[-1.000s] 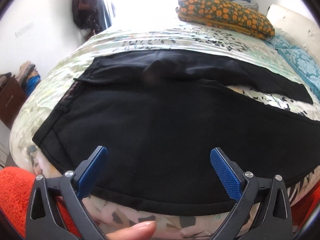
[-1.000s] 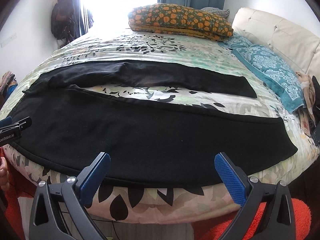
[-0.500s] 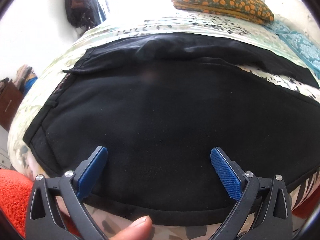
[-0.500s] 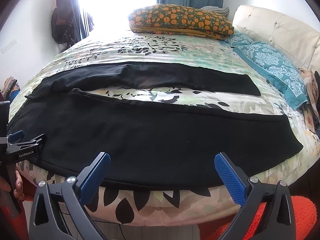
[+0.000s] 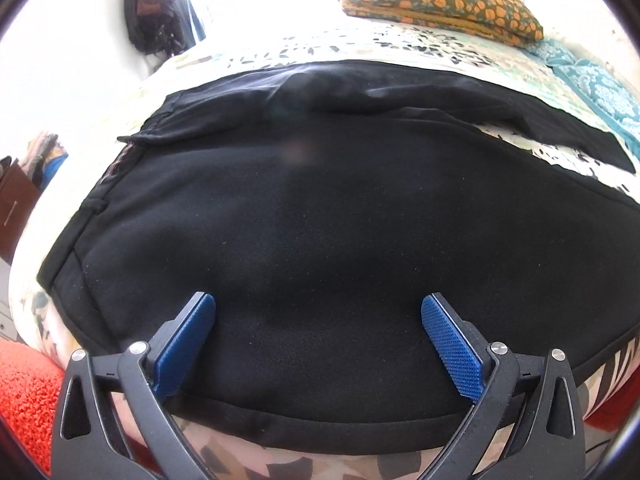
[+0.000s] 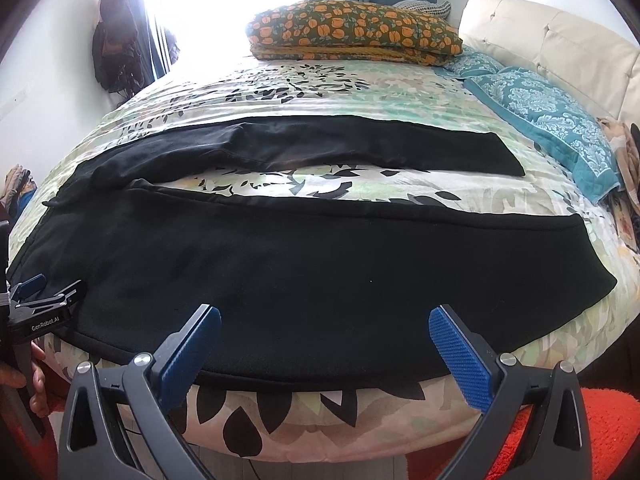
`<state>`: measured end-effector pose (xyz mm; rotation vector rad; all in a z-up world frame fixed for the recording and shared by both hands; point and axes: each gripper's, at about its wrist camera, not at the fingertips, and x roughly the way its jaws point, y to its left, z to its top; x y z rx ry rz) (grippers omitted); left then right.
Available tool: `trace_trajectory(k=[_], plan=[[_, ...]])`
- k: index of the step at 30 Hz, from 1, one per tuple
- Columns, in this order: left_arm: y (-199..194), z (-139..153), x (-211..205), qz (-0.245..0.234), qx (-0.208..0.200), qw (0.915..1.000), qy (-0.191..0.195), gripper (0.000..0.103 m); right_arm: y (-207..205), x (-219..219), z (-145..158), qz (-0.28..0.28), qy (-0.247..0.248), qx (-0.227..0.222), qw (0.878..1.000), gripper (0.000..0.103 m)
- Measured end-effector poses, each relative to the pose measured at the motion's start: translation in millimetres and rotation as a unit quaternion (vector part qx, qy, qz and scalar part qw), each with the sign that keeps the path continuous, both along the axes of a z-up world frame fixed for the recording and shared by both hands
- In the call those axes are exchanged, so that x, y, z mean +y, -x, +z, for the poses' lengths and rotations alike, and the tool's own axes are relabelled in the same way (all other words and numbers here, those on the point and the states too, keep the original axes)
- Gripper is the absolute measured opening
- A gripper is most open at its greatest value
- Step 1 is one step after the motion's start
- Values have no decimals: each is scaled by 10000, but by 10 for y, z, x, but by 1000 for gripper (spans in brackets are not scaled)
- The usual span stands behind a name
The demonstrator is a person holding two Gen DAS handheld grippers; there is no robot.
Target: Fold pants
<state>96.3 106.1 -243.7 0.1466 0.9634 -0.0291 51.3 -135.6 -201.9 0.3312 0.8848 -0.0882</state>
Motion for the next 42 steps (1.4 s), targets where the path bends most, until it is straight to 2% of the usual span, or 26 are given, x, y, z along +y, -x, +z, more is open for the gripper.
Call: trace_trajectory(k=[6,13,18,21,24,27,32,35,38,40,42], plan=[[-33,8,11,-88,98,9999,-41,103,-42,34,-19,65,-2,27,10000,103],[-75,59,51,-185,303,9993,111,103,-54,34,-40,111,-21,73,9999,103],[-44,129,38,-282,265,9987,322,102,-67,-11,-62,69,-133,125,9998,103],[3,186,-7,-424,163,9983,373,102,-65,-120,-52,-13,-365,154,9992,103],[42,238,-39,-595,43,9976,353,102,-75,-480,53,-371,-742,-108,9965,103],[52,262,-74,-689,79,9969,376,102,-247,-1017,81,-740,-705,-253,9944,103],[-5,315,-123,-672,153,9966,440,102,-877,-2161,-258,-1037,-617,159,9926,103],[-75,303,-121,-576,231,9969,488,102,-1332,-2796,-588,-1037,-773,721,9890,103],[-139,237,-117,-467,379,9970,486,102,-1753,-3237,-756,-1049,-877,886,9866,103],[-160,191,-129,-447,468,9969,437,102,-1991,-3453,-859,-1087,-1148,904,9833,102],[-161,156,-142,-475,488,9972,321,102,-2216,-3577,-984,-1113,-1234,1072,9802,96]])
